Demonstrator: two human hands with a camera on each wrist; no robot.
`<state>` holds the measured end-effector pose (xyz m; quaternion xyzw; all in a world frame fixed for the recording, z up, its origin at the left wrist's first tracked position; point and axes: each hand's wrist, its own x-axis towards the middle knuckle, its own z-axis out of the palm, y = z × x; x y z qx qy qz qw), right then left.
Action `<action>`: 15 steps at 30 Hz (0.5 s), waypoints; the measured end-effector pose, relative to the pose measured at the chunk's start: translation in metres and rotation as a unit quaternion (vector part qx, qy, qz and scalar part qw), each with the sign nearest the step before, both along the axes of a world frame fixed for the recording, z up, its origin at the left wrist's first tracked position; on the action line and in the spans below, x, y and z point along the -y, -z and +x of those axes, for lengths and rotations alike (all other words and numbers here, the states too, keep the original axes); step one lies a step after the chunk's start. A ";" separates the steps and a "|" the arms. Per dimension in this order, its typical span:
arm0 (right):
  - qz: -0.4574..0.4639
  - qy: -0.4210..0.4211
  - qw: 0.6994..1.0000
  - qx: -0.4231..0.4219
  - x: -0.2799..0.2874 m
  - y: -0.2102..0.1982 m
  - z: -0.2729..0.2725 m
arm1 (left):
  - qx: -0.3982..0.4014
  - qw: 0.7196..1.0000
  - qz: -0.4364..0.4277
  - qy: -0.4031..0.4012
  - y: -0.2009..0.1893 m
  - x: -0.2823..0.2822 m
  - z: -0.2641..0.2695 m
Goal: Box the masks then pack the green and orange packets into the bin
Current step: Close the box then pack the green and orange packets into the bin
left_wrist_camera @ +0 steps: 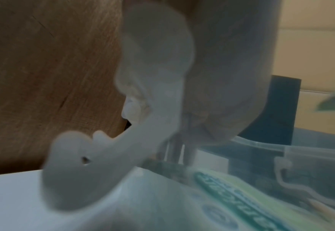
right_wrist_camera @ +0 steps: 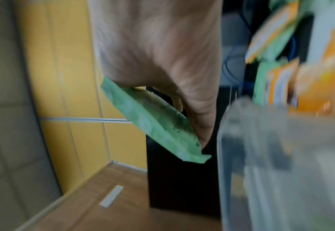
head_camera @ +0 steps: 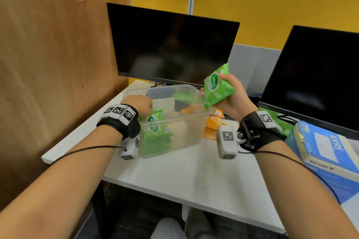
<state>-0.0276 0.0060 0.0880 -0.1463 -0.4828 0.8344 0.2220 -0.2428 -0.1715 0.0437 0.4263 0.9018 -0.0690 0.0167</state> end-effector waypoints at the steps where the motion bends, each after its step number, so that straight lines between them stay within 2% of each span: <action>1: -0.020 -0.016 1.000 -0.016 0.007 -0.004 -0.009 | 0.008 1.000 0.006 -0.001 0.000 0.000 -0.001; 3: 0.005 -0.038 0.999 0.004 0.024 -0.006 -0.029 | 0.015 1.000 0.008 -0.005 0.000 0.000 -0.001; 6: 0.088 -0.053 0.985 0.137 0.053 -0.002 -0.064 | 0.013 0.999 0.046 -0.025 0.001 -0.001 -0.002; 8: 0.137 -0.074 0.961 0.228 0.065 0.008 -0.084 | 0.003 0.993 0.115 -0.040 0.002 0.000 -0.003; 10: 0.237 -0.093 0.922 0.293 0.075 0.017 -0.099 | 0.009 0.985 0.169 -0.044 0.002 0.001 -0.004; 12: 0.398 -0.110 0.843 0.344 0.087 0.018 -0.107 | 0.019 0.983 0.178 -0.041 0.002 0.001 -0.006; 15: 0.580 -0.149 0.677 0.428 0.102 0.016 -0.111 | 0.020 0.994 0.108 -0.027 0.002 0.000 -0.003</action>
